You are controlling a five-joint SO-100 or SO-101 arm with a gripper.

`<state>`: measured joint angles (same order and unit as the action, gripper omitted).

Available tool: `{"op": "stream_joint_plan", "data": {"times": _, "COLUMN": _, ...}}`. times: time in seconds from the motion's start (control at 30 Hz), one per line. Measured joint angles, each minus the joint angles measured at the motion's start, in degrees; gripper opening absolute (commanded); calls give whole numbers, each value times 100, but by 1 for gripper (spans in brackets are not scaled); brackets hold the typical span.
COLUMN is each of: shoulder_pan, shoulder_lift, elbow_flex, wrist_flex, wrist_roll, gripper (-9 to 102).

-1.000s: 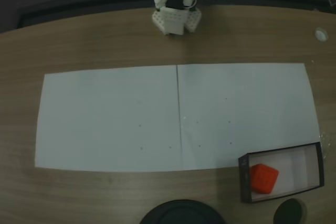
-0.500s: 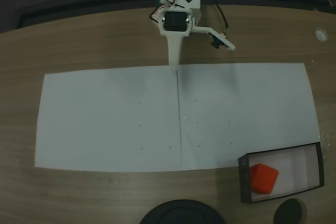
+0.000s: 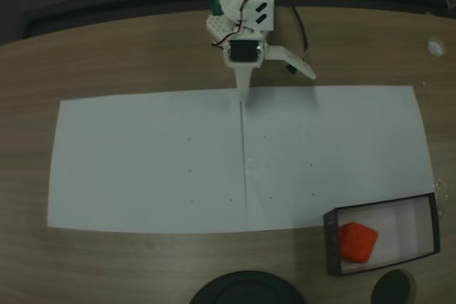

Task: Grab a orange square and put it in the box.

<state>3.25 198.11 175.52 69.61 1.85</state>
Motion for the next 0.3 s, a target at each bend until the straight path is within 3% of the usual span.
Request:
{"op": "stream_joint_plan", "data": {"times": 0.07, "shoulder_pan": 9, "shoulder_lift": 0, "elbow_flex": -18, "wrist_flex": 352, "wrist_roll": 0, "gripper": 0}}
{"op": "stream_joint_plan", "data": {"times": 0.3, "shoulder_pan": 44, "shoulder_lift": 0, "elbow_flex": -35, "wrist_flex": 396, "wrist_roll": 9, "gripper": 0}}
